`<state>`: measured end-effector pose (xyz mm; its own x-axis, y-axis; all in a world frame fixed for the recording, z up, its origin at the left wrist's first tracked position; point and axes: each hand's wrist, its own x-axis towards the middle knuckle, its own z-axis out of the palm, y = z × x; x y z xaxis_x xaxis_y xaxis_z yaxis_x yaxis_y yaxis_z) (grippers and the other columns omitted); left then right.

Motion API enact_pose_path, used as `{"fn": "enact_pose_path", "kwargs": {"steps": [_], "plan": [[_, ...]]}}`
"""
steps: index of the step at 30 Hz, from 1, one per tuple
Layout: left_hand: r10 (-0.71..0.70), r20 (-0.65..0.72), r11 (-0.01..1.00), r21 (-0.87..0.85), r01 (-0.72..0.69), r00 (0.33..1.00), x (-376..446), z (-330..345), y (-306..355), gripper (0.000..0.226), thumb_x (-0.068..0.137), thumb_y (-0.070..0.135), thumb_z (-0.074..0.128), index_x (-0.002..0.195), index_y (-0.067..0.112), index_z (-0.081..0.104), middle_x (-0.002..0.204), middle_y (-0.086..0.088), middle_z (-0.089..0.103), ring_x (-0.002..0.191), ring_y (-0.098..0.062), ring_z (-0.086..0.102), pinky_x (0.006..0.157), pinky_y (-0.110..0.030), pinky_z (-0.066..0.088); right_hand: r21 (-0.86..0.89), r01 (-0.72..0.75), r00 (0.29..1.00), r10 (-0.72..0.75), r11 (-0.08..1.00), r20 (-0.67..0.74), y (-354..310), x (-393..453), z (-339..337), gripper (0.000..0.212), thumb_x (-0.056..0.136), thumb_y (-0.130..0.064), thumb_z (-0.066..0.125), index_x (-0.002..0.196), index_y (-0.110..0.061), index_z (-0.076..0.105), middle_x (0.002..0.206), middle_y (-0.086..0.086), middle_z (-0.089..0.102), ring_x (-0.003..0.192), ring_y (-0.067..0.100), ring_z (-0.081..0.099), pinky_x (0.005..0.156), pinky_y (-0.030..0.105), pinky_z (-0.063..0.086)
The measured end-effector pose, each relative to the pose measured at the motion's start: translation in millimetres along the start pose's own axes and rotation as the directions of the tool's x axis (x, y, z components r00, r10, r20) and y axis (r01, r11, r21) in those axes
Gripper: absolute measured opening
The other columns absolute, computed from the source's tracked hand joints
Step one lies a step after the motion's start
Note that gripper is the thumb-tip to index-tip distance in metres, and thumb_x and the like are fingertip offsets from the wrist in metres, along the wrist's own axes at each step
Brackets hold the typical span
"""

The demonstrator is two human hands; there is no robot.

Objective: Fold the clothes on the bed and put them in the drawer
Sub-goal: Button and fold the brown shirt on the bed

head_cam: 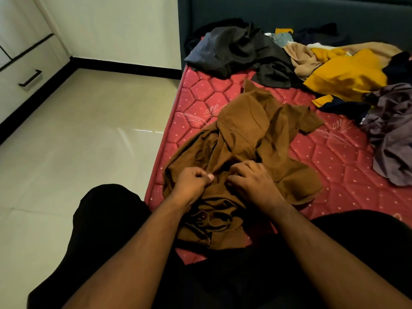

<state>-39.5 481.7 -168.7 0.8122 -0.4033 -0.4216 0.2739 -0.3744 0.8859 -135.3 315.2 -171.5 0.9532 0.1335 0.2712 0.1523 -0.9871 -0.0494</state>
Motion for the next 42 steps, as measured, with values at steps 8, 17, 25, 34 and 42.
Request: {"fn": "enact_pose_path", "kwargs": {"steps": [8, 17, 25, 34, 42], "plan": [[-0.267, -0.159, 0.562, -0.827, 0.02, 0.951, 0.3, -0.7, 25.5, 0.016, 0.101, 0.017, 0.049, 0.096, 0.013, 0.063, 0.107, -0.018, 0.069, 0.099, -0.034, 0.067, 0.086, -0.049, 0.056, 0.394, -0.053, 0.924, 0.195, 0.917, -0.33, -6.6, 7.1, -33.2, 0.031, 0.099, -0.024, 0.043, 0.104, -0.003, 0.067, 0.097, 0.009, 0.072, 0.09, 0.014, 0.064, 0.08, 0.021, 0.05], [0.383, -0.162, 0.916, 0.197, -0.35, 0.91, -14.1, 4.6, 24.8, 0.009, 0.083, 0.022, 0.075, 0.079, 0.016, 0.07, 0.074, 0.0, 0.07, 0.069, -0.015, 0.065, 0.067, -0.031, 0.053, 0.692, -0.107, 0.945, 0.29, 0.714, -0.153, -4.0, 5.4, -42.6, 0.013, 0.08, -0.016, 0.074, 0.092, -0.013, 0.077, 0.089, -0.015, 0.072, 0.084, -0.005, 0.067, 0.075, 0.012, 0.051], [0.065, 0.099, 0.41, -0.91, 0.064, 0.993, -15.1, -9.2, 43.3, 0.042, 0.076, 0.024, 0.065, 0.114, 0.007, 0.063, 0.119, -0.015, 0.064, 0.12, -0.026, 0.058, 0.107, -0.043, 0.044, 0.732, -0.266, 0.963, 0.132, 0.627, 0.236, 29.2, -6.2, -47.7, 0.027, 0.074, -0.041, 0.077, 0.089, -0.019, 0.079, 0.086, -0.014, 0.073, 0.082, 0.001, 0.069, 0.077, 0.014, 0.051], [0.122, -0.159, 0.856, -0.482, -0.185, 0.98, -22.3, -9.4, 50.3, 0.011, 0.083, 0.001, 0.069, 0.092, 0.006, 0.069, 0.087, -0.01, 0.074, 0.079, -0.022, 0.07, 0.072, -0.032, 0.061, 0.303, -0.142, 0.953, 0.213, 0.942, -0.217, 25.7, 0.3, -47.1, 0.02, 0.095, -0.036, 0.047, 0.094, -0.021, 0.061, 0.09, -0.008, 0.06, 0.086, 0.008, 0.051, 0.077, 0.031, 0.04], [0.402, -0.238, 0.909, -0.013, -0.417, 0.884, -39.4, 20.7, 40.5, 0.007, 0.087, 0.012, 0.07, 0.09, 0.018, 0.07, 0.08, -0.002, 0.072, 0.067, -0.028, 0.066, 0.065, -0.042, 0.058, 0.724, -0.107, 0.864, 0.424, 0.682, -0.272, 0.2, 2.4, -53.0, 0.018, 0.085, -0.011, 0.069, 0.102, -0.012, 0.072, 0.096, -0.008, 0.071, 0.094, 0.002, 0.067, 0.083, 0.017, 0.051]]}}
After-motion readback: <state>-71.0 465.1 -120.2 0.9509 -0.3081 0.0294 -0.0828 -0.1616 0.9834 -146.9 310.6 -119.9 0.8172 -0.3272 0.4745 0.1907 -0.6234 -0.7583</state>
